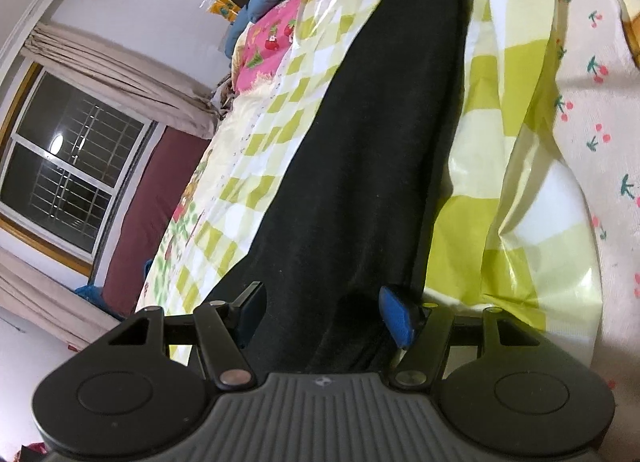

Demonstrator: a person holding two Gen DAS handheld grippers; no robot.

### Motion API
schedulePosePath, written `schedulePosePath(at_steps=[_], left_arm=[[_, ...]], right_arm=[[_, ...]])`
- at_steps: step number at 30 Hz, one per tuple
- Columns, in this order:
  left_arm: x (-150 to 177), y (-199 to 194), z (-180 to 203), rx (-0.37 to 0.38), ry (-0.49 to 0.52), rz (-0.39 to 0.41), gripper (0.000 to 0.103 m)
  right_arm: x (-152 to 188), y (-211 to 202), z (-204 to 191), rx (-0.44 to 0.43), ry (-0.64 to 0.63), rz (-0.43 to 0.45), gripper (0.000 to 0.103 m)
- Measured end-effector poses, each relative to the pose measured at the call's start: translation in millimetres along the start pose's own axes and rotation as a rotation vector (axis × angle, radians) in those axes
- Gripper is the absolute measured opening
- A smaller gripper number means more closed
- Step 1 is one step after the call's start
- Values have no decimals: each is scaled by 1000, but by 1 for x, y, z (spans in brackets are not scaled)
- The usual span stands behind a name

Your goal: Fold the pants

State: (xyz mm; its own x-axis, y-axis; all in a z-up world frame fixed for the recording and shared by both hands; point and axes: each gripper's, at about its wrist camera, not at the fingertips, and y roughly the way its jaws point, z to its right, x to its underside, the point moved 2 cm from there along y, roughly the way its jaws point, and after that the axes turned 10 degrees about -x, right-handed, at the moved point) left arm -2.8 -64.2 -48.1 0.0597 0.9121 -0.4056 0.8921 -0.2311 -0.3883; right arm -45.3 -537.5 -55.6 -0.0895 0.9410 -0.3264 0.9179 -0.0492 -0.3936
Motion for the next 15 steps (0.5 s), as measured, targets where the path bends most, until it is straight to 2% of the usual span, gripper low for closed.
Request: schedulePosePath(at_steps=[2,4,5,10,12,15], left_arm=[[3,-3,-5,3,-8,1,77],[5,-5,-8,-7,-16,1,77],[5,-6,-9,-13,-20,-1,78],[7,-10,-9,-7,-46,-9,78],[6,-12,-6,-3,-42,2,78],[2,-14,-7,-7,-49,14,78]], right_arm=[[3,-5,-3,-39,22,8,16],[1,-11,-3,-47,39,19,34],[1,-13,-2,-49,43,25,37],[6,-26,-3,-47,39,13,41],[6,-20,-6,-32,7,-2,46],[5,-3,-4,-19,5,-16,47]])
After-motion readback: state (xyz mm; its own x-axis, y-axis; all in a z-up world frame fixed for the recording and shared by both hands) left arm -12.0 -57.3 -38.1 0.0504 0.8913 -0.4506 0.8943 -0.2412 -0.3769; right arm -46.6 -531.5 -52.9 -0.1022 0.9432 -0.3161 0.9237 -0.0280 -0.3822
